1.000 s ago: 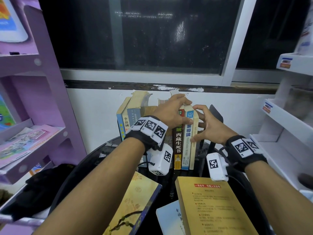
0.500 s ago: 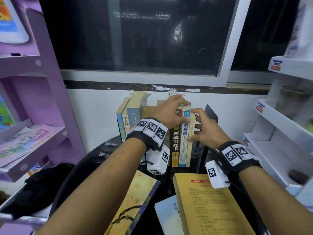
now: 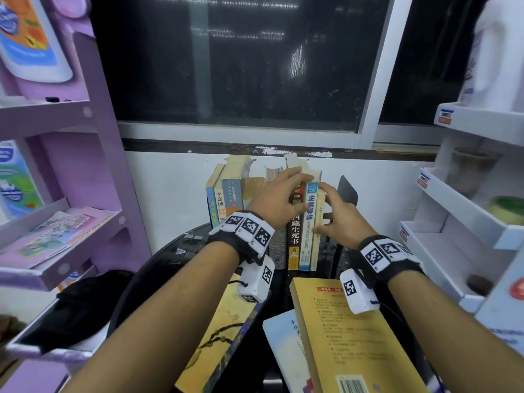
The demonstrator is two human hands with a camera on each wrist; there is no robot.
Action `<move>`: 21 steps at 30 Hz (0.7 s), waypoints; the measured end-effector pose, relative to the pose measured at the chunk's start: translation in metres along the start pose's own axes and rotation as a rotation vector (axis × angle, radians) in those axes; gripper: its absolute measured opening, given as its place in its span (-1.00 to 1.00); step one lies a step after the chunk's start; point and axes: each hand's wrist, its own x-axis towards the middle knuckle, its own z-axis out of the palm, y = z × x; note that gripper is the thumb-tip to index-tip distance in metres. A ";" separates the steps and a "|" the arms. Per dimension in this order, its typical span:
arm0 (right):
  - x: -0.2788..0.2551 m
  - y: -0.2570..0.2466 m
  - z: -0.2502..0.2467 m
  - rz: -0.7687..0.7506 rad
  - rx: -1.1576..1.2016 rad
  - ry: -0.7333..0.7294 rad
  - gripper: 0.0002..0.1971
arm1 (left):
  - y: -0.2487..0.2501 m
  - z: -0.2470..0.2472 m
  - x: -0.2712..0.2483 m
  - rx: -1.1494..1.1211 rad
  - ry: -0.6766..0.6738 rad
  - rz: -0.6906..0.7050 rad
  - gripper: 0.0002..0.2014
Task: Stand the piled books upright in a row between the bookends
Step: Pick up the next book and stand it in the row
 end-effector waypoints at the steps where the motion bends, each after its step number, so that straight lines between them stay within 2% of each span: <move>1: -0.003 -0.001 -0.001 0.007 0.004 -0.008 -0.04 | 0.000 -0.001 -0.003 -0.008 0.000 0.001 -0.40; 14: -0.047 -0.018 -0.017 0.080 0.017 -0.063 -0.08 | 0.014 0.006 -0.048 -0.104 0.064 0.004 -0.41; 17: -0.057 -0.020 -0.016 0.132 -0.030 -0.091 -0.11 | 0.015 0.014 -0.058 -0.148 0.014 -0.028 -0.41; 21: -0.071 -0.022 -0.014 0.205 -0.099 -0.175 -0.18 | 0.016 0.027 -0.073 -0.197 -0.142 -0.125 -0.32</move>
